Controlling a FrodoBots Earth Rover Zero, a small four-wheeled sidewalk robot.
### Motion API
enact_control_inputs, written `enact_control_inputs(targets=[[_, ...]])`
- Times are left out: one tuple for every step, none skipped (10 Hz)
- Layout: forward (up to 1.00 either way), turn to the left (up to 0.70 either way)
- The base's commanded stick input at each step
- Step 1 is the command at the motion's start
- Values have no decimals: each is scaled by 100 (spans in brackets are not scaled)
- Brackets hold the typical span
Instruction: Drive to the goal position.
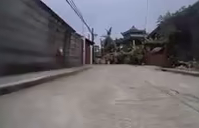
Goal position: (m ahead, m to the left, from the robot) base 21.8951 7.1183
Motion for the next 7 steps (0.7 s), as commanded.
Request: enact_control_inputs(targets=[[96,0],[96,0],[97,0],[99,0],[100,0],[100,0],[100,0]])
